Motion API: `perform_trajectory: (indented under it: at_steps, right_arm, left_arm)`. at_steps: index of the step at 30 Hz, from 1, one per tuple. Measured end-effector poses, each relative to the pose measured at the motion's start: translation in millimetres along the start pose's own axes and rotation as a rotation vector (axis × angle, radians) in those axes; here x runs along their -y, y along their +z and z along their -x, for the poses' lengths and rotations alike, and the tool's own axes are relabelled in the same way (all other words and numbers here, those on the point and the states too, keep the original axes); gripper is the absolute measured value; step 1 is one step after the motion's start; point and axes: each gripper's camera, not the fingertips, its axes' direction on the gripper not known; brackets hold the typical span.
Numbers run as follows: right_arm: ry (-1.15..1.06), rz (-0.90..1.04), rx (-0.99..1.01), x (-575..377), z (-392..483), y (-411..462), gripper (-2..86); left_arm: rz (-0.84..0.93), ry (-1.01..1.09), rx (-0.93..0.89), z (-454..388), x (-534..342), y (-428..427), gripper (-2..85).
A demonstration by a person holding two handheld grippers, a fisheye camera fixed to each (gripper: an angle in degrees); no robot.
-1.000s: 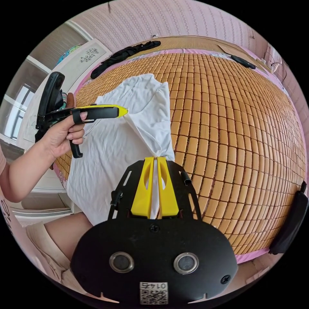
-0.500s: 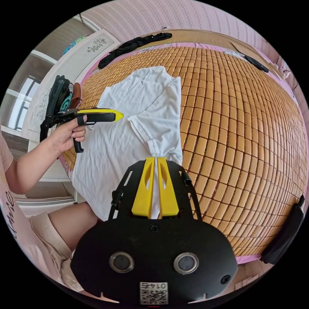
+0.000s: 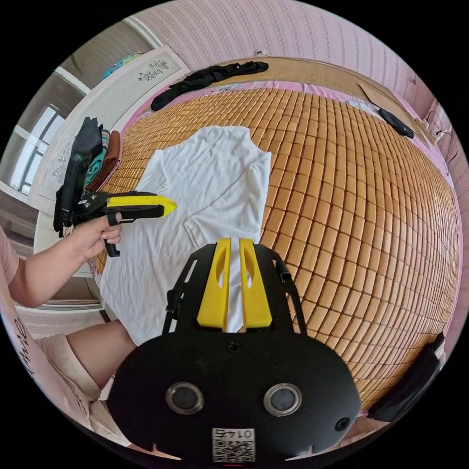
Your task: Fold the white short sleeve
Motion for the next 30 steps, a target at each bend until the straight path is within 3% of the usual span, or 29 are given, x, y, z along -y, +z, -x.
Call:
perform_trajectory:
  at_steps: [8, 11, 13, 16, 19, 22, 30]
  right_arm:
    - [-0.070, 0.084, -0.044, 99.5, -10.6, 30.7, 12.4]
    - [-0.085, 0.090, -0.126, 112.9, -10.1, 30.7, 5.2]
    - [-0.091, 0.099, -0.081, 120.8, -15.2, 25.7, 2.6]
    - [-0.049, 0.105, -0.030, 128.0, -28.1, 19.7, 1.6]
    - [0.030, 0.072, 0.068, 133.4, -45.4, 10.3, 1.0]
    - [0.105, 0.042, 0.162, 139.6, -62.4, 2.9, 0.8]
    - [0.095, -0.013, 0.125, 172.8, -79.9, -20.5, 0.5]
  left_arm:
    - [-0.136, -0.208, 0.292, 105.4, 4.5, -64.8, 6.5]
    - [-0.141, -0.209, 0.272, 130.0, 12.6, -68.3, 8.1]
    - [-0.120, -0.160, 0.276, 137.3, 20.1, -64.8, 8.5]
    - [-0.002, -0.140, 0.293, 145.7, 30.2, -51.8, 8.8]
    - [-0.010, -0.145, 0.265, 152.6, 29.9, -56.2, 5.9]
    - [0.039, -0.147, 0.125, 160.0, 36.9, -59.4, 0.3]
    - [-0.049, -0.124, 0.154, 161.6, 74.6, -93.2, -1.0]
